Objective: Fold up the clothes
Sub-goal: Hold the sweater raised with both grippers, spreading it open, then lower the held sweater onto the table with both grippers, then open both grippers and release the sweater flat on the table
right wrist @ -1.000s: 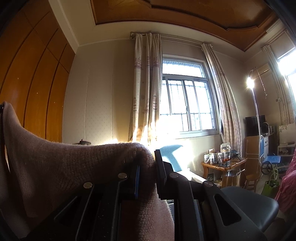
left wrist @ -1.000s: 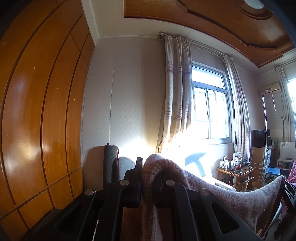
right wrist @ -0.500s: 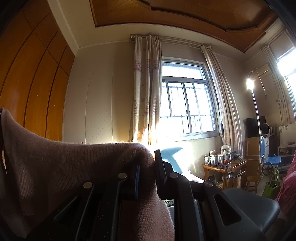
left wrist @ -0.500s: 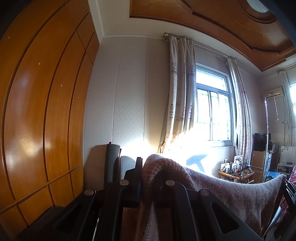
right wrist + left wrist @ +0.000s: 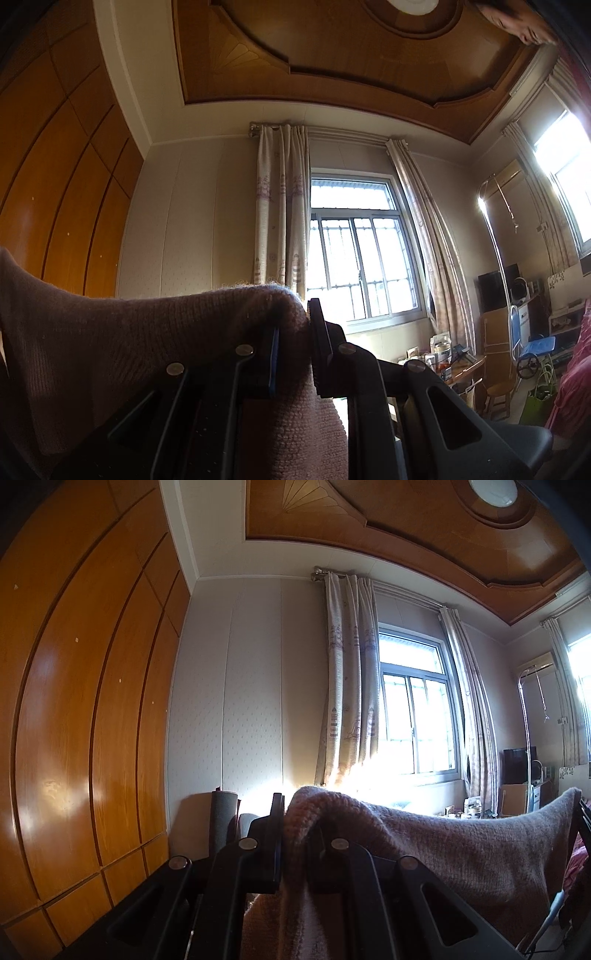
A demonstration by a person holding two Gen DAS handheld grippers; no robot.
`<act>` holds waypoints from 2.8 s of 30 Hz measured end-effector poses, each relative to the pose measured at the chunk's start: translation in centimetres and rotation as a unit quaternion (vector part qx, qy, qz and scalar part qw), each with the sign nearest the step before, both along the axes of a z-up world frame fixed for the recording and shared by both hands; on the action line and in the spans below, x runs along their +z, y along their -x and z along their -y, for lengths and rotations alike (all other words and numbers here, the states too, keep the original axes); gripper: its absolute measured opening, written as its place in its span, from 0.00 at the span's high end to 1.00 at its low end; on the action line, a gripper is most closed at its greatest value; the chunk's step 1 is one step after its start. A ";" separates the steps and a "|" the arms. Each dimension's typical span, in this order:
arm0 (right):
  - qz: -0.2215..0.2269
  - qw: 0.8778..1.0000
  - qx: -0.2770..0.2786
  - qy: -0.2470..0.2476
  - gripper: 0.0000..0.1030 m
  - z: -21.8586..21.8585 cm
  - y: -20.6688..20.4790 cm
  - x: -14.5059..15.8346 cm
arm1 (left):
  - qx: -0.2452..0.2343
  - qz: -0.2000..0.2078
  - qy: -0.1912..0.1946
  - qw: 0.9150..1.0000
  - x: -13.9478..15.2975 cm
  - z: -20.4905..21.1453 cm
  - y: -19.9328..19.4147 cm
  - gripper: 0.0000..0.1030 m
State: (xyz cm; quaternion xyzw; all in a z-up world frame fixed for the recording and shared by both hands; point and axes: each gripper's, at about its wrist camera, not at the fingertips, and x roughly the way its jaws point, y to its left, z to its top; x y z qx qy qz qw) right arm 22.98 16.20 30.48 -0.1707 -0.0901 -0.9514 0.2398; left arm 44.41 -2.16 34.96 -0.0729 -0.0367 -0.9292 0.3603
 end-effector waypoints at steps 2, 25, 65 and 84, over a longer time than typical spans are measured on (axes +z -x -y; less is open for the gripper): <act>-0.006 1.000 -0.008 0.001 0.86 0.0 0.1 0.0 | 0.000 0.006 0.008 1.000 -0.2 -0.6 -0.1 0.91; 0.275 0.919 0.017 -0.282 0.86 25.8 25.3 -23.3 | 0.096 0.283 -0.202 0.932 -25.6 25.8 24.4 0.91; 0.372 0.764 0.280 -0.446 0.33 28.7 19.9 -34.0 | -0.187 0.516 -0.210 0.809 -41.8 21.3 40.5 0.81; 0.420 0.819 0.221 -0.321 0.29 40.7 28.8 -35.0 | -0.091 0.362 -0.323 0.870 -39.6 35.1 46.7 0.79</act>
